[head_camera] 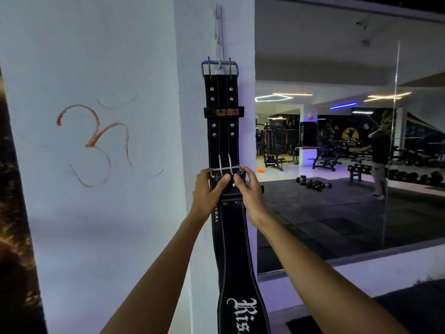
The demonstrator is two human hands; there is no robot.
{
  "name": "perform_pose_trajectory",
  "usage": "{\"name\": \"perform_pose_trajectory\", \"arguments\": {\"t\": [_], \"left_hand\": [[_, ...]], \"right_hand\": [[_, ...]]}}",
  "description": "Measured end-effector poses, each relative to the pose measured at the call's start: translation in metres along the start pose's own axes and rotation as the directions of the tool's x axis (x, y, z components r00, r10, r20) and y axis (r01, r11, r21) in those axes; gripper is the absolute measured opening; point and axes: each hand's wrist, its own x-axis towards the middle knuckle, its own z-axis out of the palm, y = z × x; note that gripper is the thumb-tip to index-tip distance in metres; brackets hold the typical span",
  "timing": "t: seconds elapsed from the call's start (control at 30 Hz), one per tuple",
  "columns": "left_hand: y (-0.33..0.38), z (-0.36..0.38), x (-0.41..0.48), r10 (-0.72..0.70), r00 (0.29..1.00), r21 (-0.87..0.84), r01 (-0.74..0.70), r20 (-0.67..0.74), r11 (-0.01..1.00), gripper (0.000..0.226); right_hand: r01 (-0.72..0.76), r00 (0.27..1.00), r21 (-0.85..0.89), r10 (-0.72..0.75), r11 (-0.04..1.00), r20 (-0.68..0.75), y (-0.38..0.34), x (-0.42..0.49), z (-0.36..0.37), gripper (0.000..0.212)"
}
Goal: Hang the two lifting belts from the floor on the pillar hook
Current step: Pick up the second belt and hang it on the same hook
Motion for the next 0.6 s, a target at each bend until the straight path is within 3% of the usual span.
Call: {"name": "perform_pose_trajectory", "arguments": {"t": [0.1,0.17,0.3,0.4,0.6], "left_hand": [[-0.001,-0.003,0.008,-0.010,0.997,-0.157,0.021,0.072,0.987,0.061],[0.000,-0.007,0.017,-0.015,0.998,-0.168,0.024,0.055,0.986,0.063],[0.007,-0.010,0.029,0.038,0.999,-0.063,-0.040,-0.031,0.997,0.042],[0.019,-0.011,0.041,0.043,0.997,-0.140,-0.052,-0.064,0.989,0.037],[0.024,-0.027,0.081,-0.005,0.997,-0.308,0.028,0.076,0.951,0.056]], "right_hand": [[0.040,0.999,0.003,-0.040,0.999,0.018,-0.007,0.006,0.004,0.046],[0.059,0.998,0.010,-0.060,0.998,0.010,-0.014,0.010,0.006,0.047],[0.064,0.998,-0.004,-0.064,0.998,0.024,-0.025,0.021,0.011,0.050],[0.086,0.996,-0.030,-0.086,0.996,-0.005,-0.033,0.035,0.017,0.044],[0.151,0.988,0.005,-0.151,0.988,-0.038,-0.050,0.058,0.025,0.041]]}}
